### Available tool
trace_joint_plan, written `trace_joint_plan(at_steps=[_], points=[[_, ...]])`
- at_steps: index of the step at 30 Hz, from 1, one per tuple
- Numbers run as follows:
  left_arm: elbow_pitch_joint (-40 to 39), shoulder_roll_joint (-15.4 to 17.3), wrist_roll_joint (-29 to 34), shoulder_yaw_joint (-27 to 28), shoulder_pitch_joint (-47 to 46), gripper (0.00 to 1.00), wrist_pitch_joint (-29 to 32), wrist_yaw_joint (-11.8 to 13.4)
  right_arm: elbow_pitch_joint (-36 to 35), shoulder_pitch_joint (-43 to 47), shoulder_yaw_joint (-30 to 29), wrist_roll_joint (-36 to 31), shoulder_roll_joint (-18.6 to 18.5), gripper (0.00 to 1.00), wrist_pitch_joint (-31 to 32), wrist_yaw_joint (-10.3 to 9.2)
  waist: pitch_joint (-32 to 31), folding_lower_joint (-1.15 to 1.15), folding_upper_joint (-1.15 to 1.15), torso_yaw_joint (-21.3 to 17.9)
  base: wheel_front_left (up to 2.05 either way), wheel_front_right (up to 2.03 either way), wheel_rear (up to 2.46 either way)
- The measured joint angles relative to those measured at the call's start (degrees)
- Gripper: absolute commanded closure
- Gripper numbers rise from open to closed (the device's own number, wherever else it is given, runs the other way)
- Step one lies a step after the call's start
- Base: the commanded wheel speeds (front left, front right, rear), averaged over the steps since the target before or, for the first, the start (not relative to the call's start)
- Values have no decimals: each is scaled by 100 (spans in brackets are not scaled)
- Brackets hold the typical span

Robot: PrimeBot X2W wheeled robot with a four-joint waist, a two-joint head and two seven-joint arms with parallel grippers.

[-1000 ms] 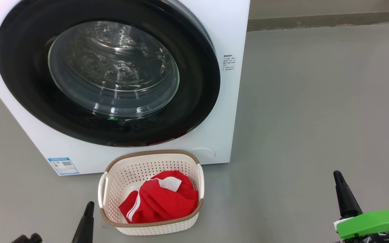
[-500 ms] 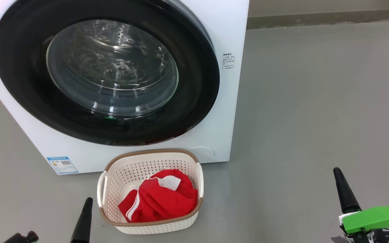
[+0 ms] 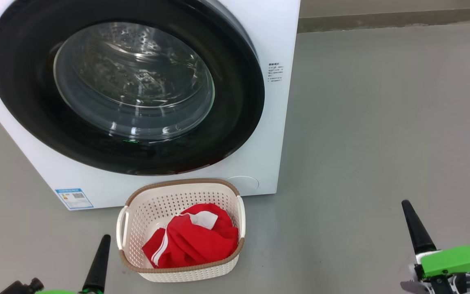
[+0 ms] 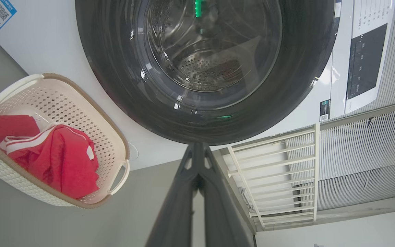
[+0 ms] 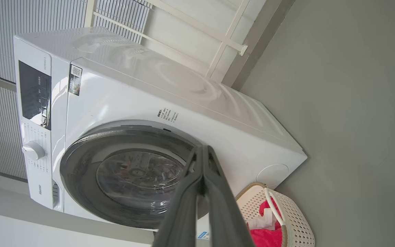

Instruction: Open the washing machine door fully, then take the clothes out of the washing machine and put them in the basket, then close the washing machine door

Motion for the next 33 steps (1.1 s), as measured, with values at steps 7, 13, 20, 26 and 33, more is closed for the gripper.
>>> trace_joint_plan(at_steps=[7, 13, 20, 26, 33], points=[[18, -2, -497, 58, -41, 100, 143, 0, 14, -92, -12, 509, -15, 100, 105, 0, 21, 0, 0, -8, 0, 0, 0], [42, -8, -846, 87, -125, 100, 223, 0, 32, -117, -22, 882, -22, 100, 204, 0, 37, 0, 0, -14, 0, 0, 0], [60, -24, -1266, 123, -159, 100, 348, 0, 51, -179, -38, 1317, -27, 100, 327, 0, 55, 0, 0, -21, 0, 0, 0], [70, -40, -1619, 157, -248, 100, 441, 0, 76, -238, -55, 1689, -32, 100, 434, 0, 71, 0, 0, -28, 0, 0, 0], [80, -46, -1722, 171, -248, 100, 477, 0, 80, -276, -64, 1831, -36, 100, 448, -1, 75, 0, 0, -29, 0, 0, 0]])
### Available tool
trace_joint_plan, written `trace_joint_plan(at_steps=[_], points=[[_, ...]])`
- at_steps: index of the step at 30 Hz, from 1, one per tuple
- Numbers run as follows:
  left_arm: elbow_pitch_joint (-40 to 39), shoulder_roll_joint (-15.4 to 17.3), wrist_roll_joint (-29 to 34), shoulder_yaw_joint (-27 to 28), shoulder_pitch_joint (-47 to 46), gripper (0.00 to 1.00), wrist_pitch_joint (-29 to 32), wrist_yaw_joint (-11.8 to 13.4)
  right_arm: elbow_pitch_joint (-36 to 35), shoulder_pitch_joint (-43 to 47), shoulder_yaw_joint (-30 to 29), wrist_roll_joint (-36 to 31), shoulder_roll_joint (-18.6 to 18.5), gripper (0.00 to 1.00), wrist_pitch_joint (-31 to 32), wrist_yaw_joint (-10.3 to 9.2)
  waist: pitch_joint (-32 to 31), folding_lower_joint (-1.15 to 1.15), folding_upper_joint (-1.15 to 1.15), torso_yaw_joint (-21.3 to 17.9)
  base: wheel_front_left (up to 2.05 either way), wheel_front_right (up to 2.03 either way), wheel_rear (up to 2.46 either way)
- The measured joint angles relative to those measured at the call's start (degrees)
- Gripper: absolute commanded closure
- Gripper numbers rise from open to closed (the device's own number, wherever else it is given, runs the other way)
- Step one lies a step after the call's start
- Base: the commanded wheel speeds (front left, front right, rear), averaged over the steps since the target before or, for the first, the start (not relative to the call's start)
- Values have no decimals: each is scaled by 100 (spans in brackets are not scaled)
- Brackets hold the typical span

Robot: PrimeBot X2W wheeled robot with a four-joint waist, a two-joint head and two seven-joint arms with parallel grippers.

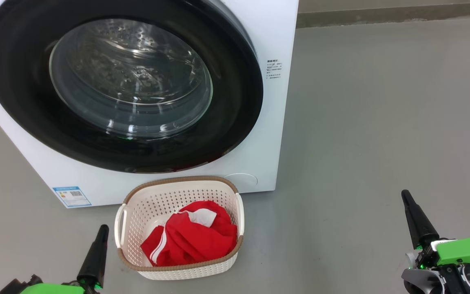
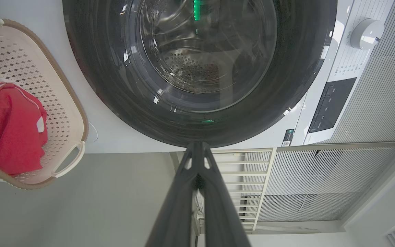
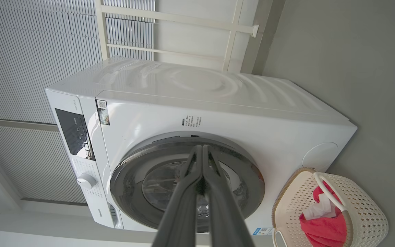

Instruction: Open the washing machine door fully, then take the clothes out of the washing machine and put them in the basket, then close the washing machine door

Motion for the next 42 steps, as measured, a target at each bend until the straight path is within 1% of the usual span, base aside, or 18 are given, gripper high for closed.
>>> trace_joint_plan(at_steps=[42], points=[[1, -4, 0, 3, 0, 100, 0, 0, 1, 0, -5, 0, -2, 100, 0, 0, 0, 0, 0, 0, 0, 0, 0]])
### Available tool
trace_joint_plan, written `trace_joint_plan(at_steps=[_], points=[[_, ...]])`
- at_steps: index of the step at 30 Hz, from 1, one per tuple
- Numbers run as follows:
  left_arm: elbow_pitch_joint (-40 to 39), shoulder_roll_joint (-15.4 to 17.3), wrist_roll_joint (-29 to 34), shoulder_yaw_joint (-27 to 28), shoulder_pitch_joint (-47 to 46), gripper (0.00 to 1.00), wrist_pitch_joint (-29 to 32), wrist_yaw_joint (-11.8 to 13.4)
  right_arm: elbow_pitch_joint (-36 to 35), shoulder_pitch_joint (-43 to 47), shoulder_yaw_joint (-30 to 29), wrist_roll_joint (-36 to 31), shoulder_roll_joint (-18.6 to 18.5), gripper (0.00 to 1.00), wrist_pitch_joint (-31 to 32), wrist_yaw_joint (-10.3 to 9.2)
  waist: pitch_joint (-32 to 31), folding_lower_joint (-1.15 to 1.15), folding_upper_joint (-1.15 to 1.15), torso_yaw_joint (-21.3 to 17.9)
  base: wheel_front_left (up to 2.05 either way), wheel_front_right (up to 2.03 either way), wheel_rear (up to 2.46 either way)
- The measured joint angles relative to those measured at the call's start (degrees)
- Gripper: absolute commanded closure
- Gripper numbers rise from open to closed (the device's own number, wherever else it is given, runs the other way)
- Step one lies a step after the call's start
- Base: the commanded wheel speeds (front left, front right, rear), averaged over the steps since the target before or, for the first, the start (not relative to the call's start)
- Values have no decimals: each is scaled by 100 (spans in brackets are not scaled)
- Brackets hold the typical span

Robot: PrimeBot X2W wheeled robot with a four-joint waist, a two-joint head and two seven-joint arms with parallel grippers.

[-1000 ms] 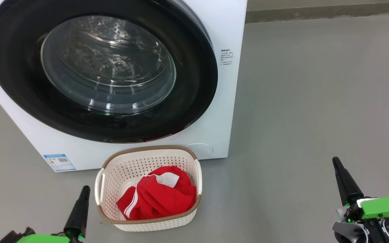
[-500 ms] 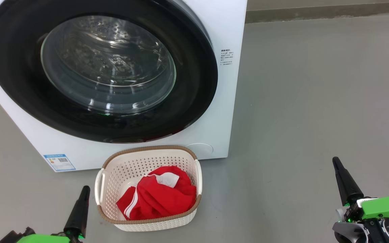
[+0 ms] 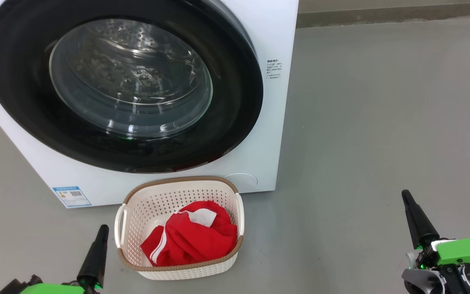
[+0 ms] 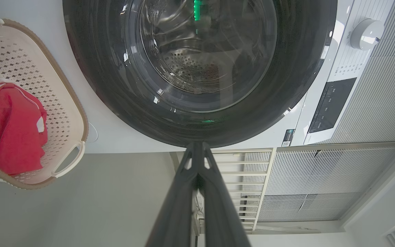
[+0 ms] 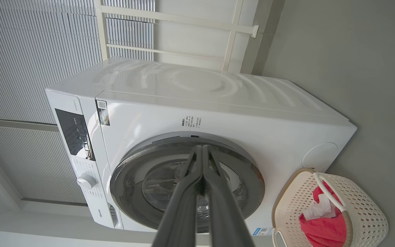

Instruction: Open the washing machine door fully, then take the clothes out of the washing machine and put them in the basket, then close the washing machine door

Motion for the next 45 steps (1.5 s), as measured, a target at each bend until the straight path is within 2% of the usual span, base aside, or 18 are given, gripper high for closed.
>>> trace_joint_plan(at_steps=[45], points=[[0, 0, 0, 0, 0, 100, 0, 0, 2, 0, -1, 0, -1, 100, 0, 0, 0, 0, 0, 0, 0, 0, 0]])
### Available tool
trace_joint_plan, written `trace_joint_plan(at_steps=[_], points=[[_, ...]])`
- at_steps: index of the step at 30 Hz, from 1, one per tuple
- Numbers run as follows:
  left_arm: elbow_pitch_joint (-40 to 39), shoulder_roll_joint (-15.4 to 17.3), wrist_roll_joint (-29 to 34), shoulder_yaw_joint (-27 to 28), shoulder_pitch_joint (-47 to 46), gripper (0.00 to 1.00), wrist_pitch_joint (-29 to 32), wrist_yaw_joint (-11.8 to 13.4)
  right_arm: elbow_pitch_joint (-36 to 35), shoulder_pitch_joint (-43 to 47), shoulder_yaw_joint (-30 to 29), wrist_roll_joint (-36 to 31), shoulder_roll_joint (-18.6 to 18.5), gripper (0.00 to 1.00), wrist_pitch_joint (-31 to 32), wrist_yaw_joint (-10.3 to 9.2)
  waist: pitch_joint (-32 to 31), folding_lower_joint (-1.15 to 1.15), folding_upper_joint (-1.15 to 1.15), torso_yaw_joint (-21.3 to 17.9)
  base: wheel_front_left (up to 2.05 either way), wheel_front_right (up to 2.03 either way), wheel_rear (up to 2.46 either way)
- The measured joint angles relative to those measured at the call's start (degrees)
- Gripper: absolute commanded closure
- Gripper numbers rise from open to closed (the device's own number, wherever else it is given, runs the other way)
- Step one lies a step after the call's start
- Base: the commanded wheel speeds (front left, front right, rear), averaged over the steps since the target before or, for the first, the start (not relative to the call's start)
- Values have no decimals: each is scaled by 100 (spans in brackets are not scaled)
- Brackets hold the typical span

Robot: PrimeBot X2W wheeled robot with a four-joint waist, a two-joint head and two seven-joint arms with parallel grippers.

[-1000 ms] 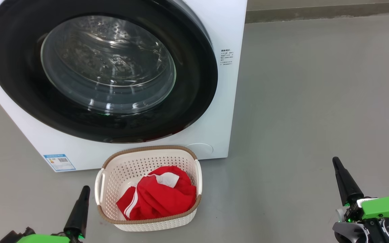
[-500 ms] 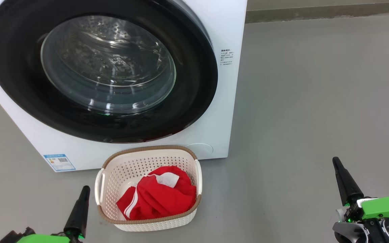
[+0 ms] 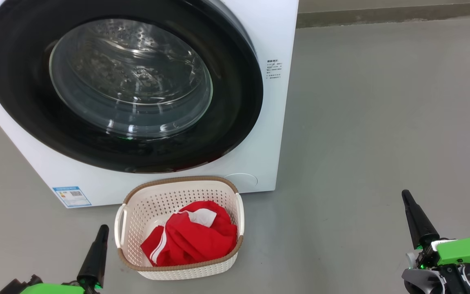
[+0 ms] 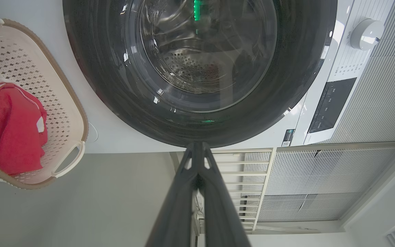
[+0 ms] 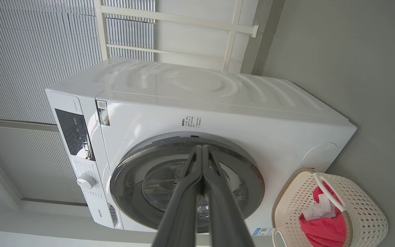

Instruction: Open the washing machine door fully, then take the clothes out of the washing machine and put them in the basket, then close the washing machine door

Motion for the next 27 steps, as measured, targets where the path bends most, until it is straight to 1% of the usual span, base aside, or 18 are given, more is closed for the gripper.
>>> trace_joint_plan(at_steps=[27], points=[[1, 0, 0, 0, 0, 100, 0, 0, 0, 0, 0, 0, 0, 100, 0, 0, 0, 0, 0, 0, 0, 0, 0]])
